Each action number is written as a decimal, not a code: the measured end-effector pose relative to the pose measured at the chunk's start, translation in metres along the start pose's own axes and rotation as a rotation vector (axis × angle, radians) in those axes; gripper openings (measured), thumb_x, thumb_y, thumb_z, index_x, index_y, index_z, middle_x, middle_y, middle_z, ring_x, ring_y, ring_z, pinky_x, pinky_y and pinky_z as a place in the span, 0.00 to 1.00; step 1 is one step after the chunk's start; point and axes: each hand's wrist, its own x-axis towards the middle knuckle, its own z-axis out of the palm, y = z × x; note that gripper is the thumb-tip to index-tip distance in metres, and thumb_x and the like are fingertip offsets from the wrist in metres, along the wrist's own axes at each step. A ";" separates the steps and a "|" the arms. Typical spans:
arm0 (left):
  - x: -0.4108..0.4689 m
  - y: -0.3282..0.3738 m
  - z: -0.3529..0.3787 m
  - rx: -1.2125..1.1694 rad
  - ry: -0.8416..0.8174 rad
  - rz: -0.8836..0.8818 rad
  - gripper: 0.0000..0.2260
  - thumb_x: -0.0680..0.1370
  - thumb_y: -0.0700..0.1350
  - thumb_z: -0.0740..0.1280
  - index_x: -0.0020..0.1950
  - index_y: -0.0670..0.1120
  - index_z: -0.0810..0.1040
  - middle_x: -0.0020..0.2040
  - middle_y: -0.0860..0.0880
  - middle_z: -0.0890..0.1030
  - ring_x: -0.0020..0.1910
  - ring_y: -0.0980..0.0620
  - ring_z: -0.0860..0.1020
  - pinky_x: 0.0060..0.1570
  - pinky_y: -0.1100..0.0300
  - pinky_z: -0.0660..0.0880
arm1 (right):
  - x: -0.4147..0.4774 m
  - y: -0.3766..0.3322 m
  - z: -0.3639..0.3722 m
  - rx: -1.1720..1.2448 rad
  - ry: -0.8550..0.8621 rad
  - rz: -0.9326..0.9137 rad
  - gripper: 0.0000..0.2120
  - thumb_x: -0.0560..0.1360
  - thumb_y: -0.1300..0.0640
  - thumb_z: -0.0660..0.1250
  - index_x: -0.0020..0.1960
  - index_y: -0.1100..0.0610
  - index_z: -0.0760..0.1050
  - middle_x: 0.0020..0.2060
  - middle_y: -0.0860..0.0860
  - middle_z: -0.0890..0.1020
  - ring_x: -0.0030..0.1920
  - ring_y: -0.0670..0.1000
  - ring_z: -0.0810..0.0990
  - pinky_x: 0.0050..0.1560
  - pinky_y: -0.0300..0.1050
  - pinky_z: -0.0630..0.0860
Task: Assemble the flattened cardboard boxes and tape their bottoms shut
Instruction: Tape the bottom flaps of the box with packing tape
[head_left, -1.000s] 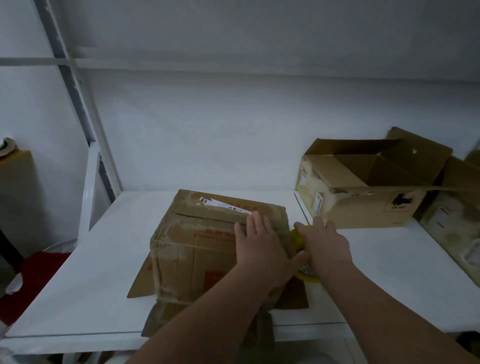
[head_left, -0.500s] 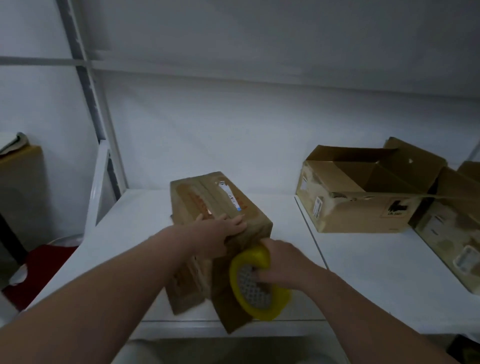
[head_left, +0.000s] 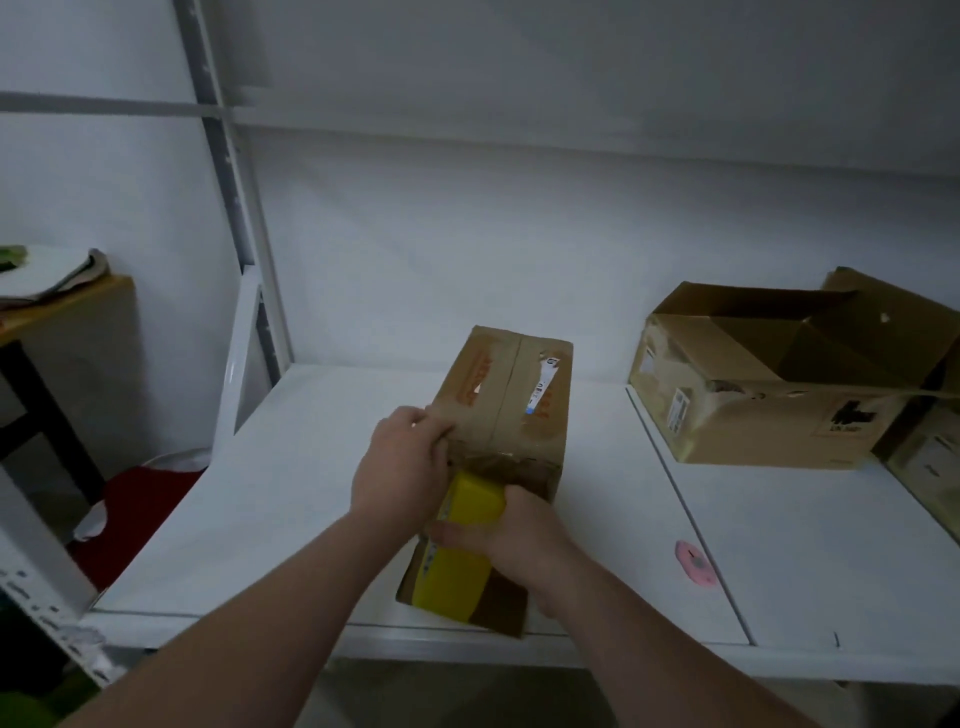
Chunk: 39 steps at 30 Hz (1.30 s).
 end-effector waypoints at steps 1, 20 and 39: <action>-0.007 0.000 0.002 -0.191 0.035 -0.181 0.15 0.79 0.51 0.61 0.65 0.54 0.75 0.58 0.48 0.74 0.54 0.50 0.75 0.53 0.58 0.73 | 0.000 0.001 -0.001 0.015 -0.033 -0.001 0.33 0.60 0.40 0.78 0.59 0.48 0.68 0.56 0.47 0.75 0.57 0.51 0.74 0.59 0.53 0.74; -0.012 0.010 0.017 -1.046 -0.490 -0.728 0.12 0.78 0.47 0.66 0.61 0.48 0.74 0.54 0.42 0.80 0.54 0.41 0.79 0.59 0.42 0.75 | 0.041 -0.029 -0.052 -0.857 0.265 -0.615 0.24 0.78 0.41 0.58 0.73 0.44 0.64 0.69 0.45 0.69 0.67 0.52 0.67 0.60 0.52 0.70; -0.023 -0.004 0.026 -1.119 -0.767 -0.836 0.11 0.76 0.48 0.68 0.54 0.43 0.74 0.33 0.44 0.82 0.31 0.48 0.82 0.34 0.56 0.80 | 0.074 -0.018 -0.044 -1.080 0.192 -0.514 0.34 0.75 0.36 0.58 0.77 0.43 0.50 0.76 0.43 0.56 0.76 0.53 0.55 0.72 0.50 0.57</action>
